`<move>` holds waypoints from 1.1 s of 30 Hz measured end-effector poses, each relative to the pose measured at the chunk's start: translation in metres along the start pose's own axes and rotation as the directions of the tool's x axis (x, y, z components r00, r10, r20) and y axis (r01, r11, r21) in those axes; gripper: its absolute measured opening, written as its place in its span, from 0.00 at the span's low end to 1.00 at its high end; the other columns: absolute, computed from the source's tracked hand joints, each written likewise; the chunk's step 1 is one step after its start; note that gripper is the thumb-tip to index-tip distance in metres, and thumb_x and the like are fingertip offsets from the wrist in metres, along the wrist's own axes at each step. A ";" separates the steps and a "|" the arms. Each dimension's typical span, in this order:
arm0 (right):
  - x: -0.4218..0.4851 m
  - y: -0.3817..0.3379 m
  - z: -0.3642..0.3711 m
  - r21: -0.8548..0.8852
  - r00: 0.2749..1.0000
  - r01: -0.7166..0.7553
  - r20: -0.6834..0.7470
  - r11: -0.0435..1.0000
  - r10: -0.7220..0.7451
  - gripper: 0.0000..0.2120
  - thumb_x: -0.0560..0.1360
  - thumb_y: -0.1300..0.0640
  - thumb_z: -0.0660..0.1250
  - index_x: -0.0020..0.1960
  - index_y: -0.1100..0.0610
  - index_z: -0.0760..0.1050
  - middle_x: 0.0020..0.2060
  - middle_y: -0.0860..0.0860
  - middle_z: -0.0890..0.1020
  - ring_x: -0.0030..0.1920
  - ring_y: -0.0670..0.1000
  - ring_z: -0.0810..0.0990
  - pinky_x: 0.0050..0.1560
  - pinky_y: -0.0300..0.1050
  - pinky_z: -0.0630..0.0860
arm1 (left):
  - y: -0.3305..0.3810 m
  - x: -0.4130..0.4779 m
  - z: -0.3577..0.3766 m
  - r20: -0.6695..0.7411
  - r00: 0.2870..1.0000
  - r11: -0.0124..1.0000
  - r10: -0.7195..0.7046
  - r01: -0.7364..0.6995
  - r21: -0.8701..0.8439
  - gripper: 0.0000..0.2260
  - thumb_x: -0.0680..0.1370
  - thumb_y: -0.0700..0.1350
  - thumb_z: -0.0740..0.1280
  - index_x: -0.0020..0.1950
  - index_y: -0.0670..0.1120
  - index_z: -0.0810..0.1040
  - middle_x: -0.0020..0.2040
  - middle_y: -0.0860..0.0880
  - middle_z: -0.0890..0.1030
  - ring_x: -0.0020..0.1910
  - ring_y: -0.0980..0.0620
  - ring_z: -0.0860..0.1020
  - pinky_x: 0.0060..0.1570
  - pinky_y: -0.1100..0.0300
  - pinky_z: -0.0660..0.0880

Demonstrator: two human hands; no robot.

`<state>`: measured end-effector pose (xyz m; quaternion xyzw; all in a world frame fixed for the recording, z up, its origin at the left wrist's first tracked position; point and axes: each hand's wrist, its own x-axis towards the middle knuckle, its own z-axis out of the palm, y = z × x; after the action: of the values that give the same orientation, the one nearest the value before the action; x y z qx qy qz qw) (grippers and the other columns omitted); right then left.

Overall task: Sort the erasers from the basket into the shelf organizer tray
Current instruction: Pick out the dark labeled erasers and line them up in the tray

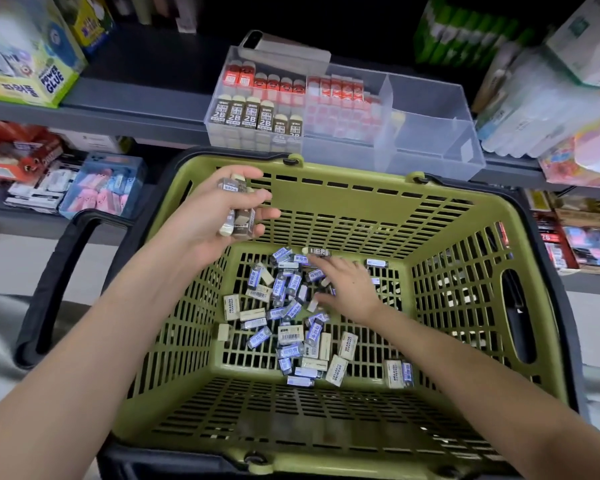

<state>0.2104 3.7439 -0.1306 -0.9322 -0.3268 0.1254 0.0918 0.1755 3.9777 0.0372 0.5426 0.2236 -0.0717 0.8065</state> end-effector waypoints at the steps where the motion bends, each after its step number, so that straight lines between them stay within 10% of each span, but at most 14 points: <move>1: -0.002 0.002 -0.002 0.005 0.999 -0.003 -0.034 1.000 0.003 0.35 0.70 0.45 0.70 0.73 0.47 0.60 0.59 0.49 0.74 0.60 0.52 0.71 0.62 0.50 0.67 | 0.000 0.000 0.000 -0.004 1.000 1.000 0.000 0.000 0.004 0.12 0.75 0.32 0.66 0.53 0.46 0.77 0.40 0.46 0.83 0.39 0.47 0.84 0.29 0.62 0.76; 6: -0.043 -0.003 0.003 0.097 0.931 0.316 0.159 0.944 -0.329 0.19 0.71 0.42 0.68 0.58 0.49 0.76 0.53 0.49 0.76 0.56 0.49 0.72 0.59 0.52 0.71 | -0.002 0.001 0.001 -0.019 1.000 1.000 -0.005 0.005 0.003 0.11 0.75 0.32 0.66 0.52 0.47 0.77 0.41 0.46 0.83 0.38 0.47 0.84 0.29 0.62 0.77; 13: -0.070 0.014 0.008 -0.074 0.753 0.491 0.537 0.868 -0.380 0.43 0.70 0.39 0.67 0.73 0.34 0.40 0.69 0.54 0.59 0.70 0.55 0.56 0.62 0.56 0.66 | -0.013 0.001 0.009 0.009 0.995 0.989 -0.097 0.097 -0.115 0.03 0.76 0.37 0.66 0.47 0.44 0.75 0.36 0.45 0.83 0.36 0.47 0.83 0.26 0.61 0.75; 16: -0.066 0.018 0.008 -0.145 0.730 0.575 0.535 0.805 -0.425 0.41 0.73 0.44 0.66 0.73 0.35 0.39 0.71 0.58 0.59 0.70 0.58 0.58 0.67 0.57 0.63 | -0.017 -0.001 0.014 0.055 0.987 0.971 -0.151 0.159 -0.177 0.06 0.72 0.37 0.67 0.48 0.42 0.74 0.35 0.44 0.83 0.34 0.47 0.83 0.28 0.61 0.77; 22: -0.058 0.008 0.013 0.009 0.813 0.468 0.387 0.884 -0.435 0.22 0.75 0.52 0.67 0.68 0.49 0.68 0.61 0.54 0.74 0.59 0.55 0.73 0.58 0.52 0.73 | -0.025 -0.003 0.020 0.079 0.971 0.940 -0.227 0.239 -0.241 0.03 0.74 0.36 0.66 0.47 0.41 0.74 0.35 0.42 0.81 0.33 0.48 0.81 0.28 0.62 0.76; 33: -0.057 -0.003 0.015 0.023 0.752 0.511 0.472 0.859 -0.460 0.25 0.76 0.49 0.65 0.71 0.46 0.64 0.56 0.56 0.72 0.56 0.58 0.72 0.48 0.50 0.75 | -0.031 0.000 0.016 0.069 0.971 0.942 -0.228 0.238 -0.237 0.03 0.75 0.35 0.66 0.44 0.42 0.76 0.34 0.44 0.81 0.32 0.48 0.80 0.25 0.63 0.73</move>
<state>0.1614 3.7116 -0.1340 -0.7613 -0.5760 0.2974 -0.0095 0.1691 3.9506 0.0166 0.4077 0.2771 -0.1495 0.8571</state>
